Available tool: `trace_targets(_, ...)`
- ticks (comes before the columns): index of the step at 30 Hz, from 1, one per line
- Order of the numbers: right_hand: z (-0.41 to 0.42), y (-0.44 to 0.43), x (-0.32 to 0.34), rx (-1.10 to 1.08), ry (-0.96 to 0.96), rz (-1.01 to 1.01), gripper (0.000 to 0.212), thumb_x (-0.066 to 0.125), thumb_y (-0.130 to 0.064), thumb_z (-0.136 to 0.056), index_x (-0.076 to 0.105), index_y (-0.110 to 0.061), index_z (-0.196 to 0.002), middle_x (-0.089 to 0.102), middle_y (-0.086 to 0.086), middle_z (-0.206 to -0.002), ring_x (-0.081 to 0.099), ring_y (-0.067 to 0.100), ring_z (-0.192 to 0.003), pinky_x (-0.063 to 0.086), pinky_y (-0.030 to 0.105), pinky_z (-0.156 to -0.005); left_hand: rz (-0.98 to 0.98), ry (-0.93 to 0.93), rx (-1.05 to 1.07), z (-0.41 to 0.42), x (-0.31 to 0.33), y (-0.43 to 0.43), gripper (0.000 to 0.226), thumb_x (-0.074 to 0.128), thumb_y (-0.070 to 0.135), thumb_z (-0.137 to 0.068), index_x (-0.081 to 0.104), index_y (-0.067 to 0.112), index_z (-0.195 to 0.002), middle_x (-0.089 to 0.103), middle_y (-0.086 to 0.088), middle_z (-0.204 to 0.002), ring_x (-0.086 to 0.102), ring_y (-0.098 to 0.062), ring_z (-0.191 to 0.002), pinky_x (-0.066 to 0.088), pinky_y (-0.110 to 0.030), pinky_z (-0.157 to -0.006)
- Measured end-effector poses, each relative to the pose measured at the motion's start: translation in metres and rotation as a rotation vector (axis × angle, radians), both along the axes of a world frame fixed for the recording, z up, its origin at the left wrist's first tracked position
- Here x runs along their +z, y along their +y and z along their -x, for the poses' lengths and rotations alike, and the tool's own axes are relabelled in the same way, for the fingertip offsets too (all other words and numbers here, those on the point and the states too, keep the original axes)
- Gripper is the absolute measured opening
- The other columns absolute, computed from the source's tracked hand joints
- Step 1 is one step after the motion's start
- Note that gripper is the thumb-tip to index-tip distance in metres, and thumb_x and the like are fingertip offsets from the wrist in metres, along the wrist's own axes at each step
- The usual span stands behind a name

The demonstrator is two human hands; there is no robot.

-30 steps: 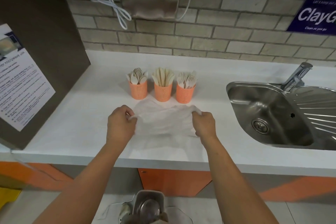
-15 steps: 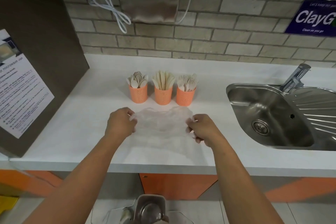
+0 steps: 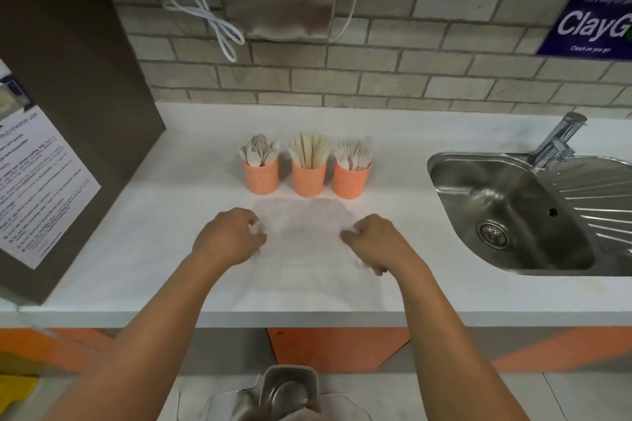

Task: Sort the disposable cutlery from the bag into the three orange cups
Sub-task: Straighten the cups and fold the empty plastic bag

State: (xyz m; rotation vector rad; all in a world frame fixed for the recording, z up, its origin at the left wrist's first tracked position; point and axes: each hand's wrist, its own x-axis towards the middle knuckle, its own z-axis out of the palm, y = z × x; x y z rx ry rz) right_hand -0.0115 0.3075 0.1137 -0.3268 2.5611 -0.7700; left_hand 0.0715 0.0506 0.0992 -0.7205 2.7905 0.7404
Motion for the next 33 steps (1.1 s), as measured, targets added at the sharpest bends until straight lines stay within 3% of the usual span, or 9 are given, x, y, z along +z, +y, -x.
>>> trace_targets(4, -0.001, -0.002, -0.010, -0.090, 0.119, 0.095, 0.048, 0.052, -0.036, -0.098, 0.040, -0.012, -0.058, 0.050, 0.001, -0.040, 0.058, 0.022, -0.039, 0.041, 0.026, -0.048, -0.002, 0.320, 0.138, 0.002, -0.004, 0.002, 0.019, 0.068, 0.031, -0.090, 0.060, 0.021, -0.076, 0.063, 0.001, -0.083, 0.062, -0.022, -0.075, 0.048, -0.031, -0.065)
trace_targets(10, -0.017, 0.007, -0.021, -0.144, 0.790, 0.494, 0.049, 0.046, -0.031, -0.105, 0.027, -0.021, -0.062, 0.024, -0.009, -0.048, 0.024, 0.011, -0.044, 0.021, 0.026, -0.047, -0.008, 0.793, 0.299, -0.008, 0.007, 0.001, 0.021, 0.065, -0.001, -0.092, 0.062, 0.004, -0.071, 0.054, 0.000, -0.099, 0.056, -0.002, -0.076, 0.039, -0.004, -0.067)
trace_targets(13, -0.020, 0.010, -0.053, -0.156, 0.590, 0.286, 0.053, 0.051, -0.034, -0.104, 0.032, -0.022, -0.056, 0.032, -0.008, -0.044, 0.032, 0.008, -0.040, 0.021, 0.025, -0.044, -0.016, 0.514, 0.193, -0.009, -0.015, -0.002, 0.031, 0.073, 0.017, -0.090, 0.053, 0.016, -0.066, 0.059, 0.001, -0.091, 0.060, -0.018, -0.077, 0.045, -0.028, -0.068)
trace_targets(16, -0.022, 0.012, -0.081, -0.152, 0.298, 0.080, 0.053, 0.055, -0.038, -0.099, 0.036, -0.014, -0.055, 0.042, -0.001, -0.046, 0.050, 0.024, -0.042, 0.034, 0.035, -0.041, -0.087, 0.359, 0.107, -0.015, -0.036, -0.002, 0.036, 0.077, 0.042, -0.085, 0.055, 0.023, -0.064, 0.058, 0.004, -0.080, 0.061, -0.016, -0.071, 0.045, -0.029, -0.061)
trace_targets(20, -0.030, 0.010, -0.074, -0.217, 0.111, 0.205, 0.039, 0.058, -0.035, -0.093, 0.044, -0.013, -0.064, 0.049, -0.002, -0.051, 0.060, 0.022, -0.039, 0.044, 0.029, -0.042, -0.042, 0.380, 0.031, -0.019, -0.038, 0.004, 0.056, 0.076, 0.039, -0.087, 0.040, 0.025, -0.047, 0.042, 0.008, -0.056, 0.045, -0.009, -0.052, 0.031, -0.024, -0.052)
trace_targets(24, -0.030, 0.008, -0.060, -0.309, -0.004, 0.419, 0.031, 0.044, -0.030, -0.095, 0.040, -0.013, -0.070, 0.040, 0.001, -0.059, 0.051, 0.022, -0.048, 0.038, 0.025, -0.048, -0.317, 0.321, 0.076, -0.013, -0.022, 0.011, 0.024, 0.073, 0.047, -0.091, 0.073, 0.026, -0.081, 0.069, 0.009, -0.091, 0.068, -0.014, -0.078, 0.054, -0.030, -0.069)
trace_targets(28, -0.016, 0.005, -0.045, -0.289, -0.021, 0.548, 0.030, 0.037, -0.019, -0.098, 0.041, -0.013, -0.069, 0.041, -0.001, -0.052, 0.047, 0.020, -0.046, 0.041, 0.036, -0.056, -0.598, 0.390, 0.144, -0.002, -0.006, 0.008, 0.003, 0.077, 0.022, -0.092, 0.080, 0.022, -0.093, 0.075, -0.008, -0.093, 0.075, -0.026, -0.082, 0.065, -0.039, -0.079)
trace_targets(30, -0.010, 0.001, -0.030, -0.285, 0.194, 0.560, 0.028, 0.043, -0.017, -0.100, 0.048, -0.014, -0.073, 0.047, -0.001, -0.055, 0.046, 0.016, -0.050, 0.042, 0.035, -0.055, -0.477, 0.550, 0.175, 0.006, 0.007, 0.006, 0.011, 0.078, 0.010, -0.089, 0.077, 0.021, -0.090, 0.072, -0.004, -0.086, 0.071, -0.012, -0.068, 0.063, -0.041, -0.080)
trace_targets(33, -0.012, -0.004, 0.009, -0.413, 0.715, 0.741, 0.017, 0.051, -0.021, -0.105, 0.053, -0.021, -0.088, 0.049, -0.006, -0.062, 0.044, 0.008, -0.056, 0.041, 0.026, -0.055, -0.176, 0.998, 0.223, 0.011, 0.043, 0.013, 0.026, 0.069, 0.002, -0.087, 0.064, 0.027, -0.086, 0.064, 0.003, -0.086, 0.058, -0.002, -0.066, 0.054, -0.023, -0.071)
